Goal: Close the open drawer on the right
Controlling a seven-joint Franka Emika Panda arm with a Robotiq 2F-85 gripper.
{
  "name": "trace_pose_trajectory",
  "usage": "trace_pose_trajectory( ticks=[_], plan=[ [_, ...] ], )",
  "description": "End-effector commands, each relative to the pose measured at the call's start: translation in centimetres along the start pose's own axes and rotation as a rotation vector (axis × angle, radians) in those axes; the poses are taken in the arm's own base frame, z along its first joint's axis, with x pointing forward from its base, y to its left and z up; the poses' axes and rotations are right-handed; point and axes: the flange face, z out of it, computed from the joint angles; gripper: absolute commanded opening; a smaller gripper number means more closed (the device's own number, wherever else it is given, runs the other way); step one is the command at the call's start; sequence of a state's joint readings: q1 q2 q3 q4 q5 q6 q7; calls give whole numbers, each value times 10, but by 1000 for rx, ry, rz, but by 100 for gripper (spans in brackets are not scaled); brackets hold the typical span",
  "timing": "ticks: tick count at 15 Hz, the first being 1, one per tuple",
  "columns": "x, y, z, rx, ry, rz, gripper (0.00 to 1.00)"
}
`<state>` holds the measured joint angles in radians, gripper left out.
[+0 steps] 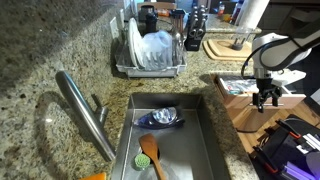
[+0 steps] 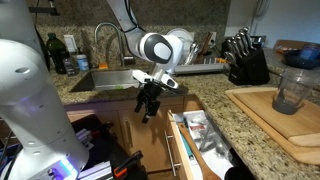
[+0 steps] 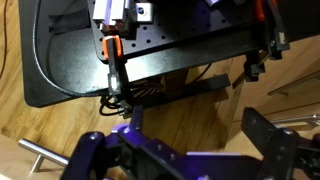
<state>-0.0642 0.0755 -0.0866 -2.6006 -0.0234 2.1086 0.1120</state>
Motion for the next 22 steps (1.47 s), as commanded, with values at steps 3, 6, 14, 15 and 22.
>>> trace_pose_trajectory(
  ticks=[3,6,14,15,22],
  plan=[
    [14,-2,-3,-2,66,56,100],
    [41,9,13,18,164,177,100],
    [65,23,8,37,383,274,100],
    [64,22,8,36,384,272,100],
    [85,73,-57,4,677,411,100]
  ],
)
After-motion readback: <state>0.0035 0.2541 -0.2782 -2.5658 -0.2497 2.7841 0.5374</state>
